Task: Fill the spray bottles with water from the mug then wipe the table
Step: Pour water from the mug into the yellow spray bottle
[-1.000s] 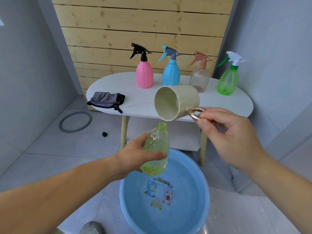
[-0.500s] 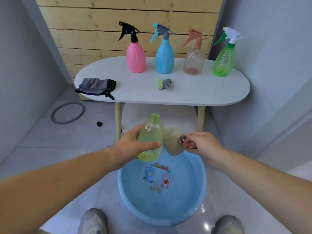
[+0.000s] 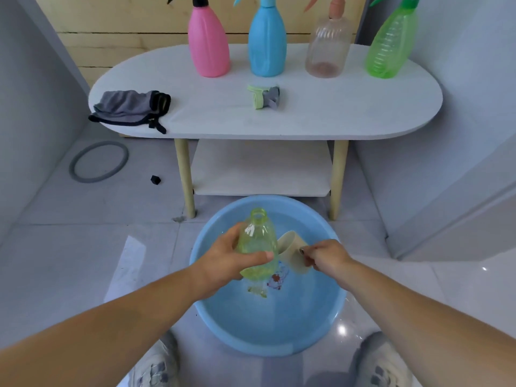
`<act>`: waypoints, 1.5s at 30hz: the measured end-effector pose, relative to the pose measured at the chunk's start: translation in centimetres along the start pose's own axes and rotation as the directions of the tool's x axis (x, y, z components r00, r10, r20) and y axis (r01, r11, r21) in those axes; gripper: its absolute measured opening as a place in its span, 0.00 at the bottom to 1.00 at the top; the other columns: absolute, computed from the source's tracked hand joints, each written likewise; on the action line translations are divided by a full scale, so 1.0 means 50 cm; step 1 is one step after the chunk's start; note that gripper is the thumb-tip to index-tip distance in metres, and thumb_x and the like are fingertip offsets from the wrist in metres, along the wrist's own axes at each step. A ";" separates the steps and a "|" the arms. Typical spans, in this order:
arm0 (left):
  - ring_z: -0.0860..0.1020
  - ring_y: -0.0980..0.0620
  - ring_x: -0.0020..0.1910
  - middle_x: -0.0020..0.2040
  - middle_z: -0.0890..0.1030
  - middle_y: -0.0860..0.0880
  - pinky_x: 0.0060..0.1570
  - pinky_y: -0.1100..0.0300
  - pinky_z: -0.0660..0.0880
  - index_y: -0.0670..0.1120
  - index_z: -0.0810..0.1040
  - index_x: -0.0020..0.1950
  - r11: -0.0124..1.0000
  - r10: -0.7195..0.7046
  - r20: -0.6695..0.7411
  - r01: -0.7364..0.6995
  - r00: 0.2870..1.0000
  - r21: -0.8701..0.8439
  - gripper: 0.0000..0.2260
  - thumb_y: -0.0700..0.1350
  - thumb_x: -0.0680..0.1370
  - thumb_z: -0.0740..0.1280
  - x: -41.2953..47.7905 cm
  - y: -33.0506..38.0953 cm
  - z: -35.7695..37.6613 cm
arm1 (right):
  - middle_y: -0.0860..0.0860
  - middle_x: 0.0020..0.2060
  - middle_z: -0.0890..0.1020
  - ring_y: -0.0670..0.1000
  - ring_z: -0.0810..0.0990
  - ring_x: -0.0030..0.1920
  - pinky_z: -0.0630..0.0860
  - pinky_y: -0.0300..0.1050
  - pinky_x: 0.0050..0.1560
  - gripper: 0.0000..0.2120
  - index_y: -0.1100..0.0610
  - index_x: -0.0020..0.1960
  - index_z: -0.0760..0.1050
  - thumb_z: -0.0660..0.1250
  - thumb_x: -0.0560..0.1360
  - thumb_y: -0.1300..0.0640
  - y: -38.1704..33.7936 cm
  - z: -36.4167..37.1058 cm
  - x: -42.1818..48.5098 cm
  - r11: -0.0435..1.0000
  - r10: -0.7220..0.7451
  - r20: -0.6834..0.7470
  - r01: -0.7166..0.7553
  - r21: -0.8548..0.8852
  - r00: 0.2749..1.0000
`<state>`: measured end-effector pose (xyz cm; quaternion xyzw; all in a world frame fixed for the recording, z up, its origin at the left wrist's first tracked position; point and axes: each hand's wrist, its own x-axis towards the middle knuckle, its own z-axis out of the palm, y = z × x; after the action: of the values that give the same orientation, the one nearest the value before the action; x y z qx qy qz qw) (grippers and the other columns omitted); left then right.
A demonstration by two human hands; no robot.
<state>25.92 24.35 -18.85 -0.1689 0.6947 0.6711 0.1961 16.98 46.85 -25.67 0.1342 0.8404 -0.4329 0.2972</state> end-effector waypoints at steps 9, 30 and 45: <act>0.86 0.44 0.56 0.59 0.85 0.43 0.54 0.42 0.83 0.49 0.78 0.66 0.998 -0.017 -0.029 0.016 0.999 -0.056 0.25 0.39 0.72 0.81 0.028 -0.034 -0.006 | 0.57 0.36 0.83 0.55 0.77 0.36 0.75 0.46 0.42 0.15 0.61 0.38 0.82 0.67 0.78 0.53 0.037 0.017 0.032 0.995 0.015 0.004 -0.015 -0.095 1.000; 0.86 0.46 0.55 0.59 0.85 0.46 0.54 0.41 0.84 0.52 0.78 0.66 0.996 0.003 -0.057 -0.008 0.998 -0.089 0.30 0.47 0.65 0.81 0.020 -0.016 -0.023 | 0.58 0.40 0.85 0.60 0.83 0.45 0.80 0.57 0.55 0.16 0.60 0.37 0.83 0.69 0.76 0.49 0.030 0.045 0.028 0.999 -0.049 0.026 0.049 0.004 0.998; 0.86 0.47 0.56 0.60 0.85 0.48 0.55 0.40 0.83 0.56 0.76 0.68 0.988 0.156 -0.068 -0.154 0.985 0.028 0.30 0.45 0.69 0.81 -0.082 0.143 -0.075 | 0.53 0.32 0.81 0.52 0.80 0.40 0.79 0.50 0.58 0.12 0.61 0.40 0.80 0.64 0.80 0.62 -0.164 -0.078 -0.159 0.860 -0.375 -0.027 0.359 0.362 0.927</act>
<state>25.72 20.77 -10.52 -0.1355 0.7197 0.6701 0.1208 17.78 45.41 -13.71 0.0145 0.7500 -0.6309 0.1982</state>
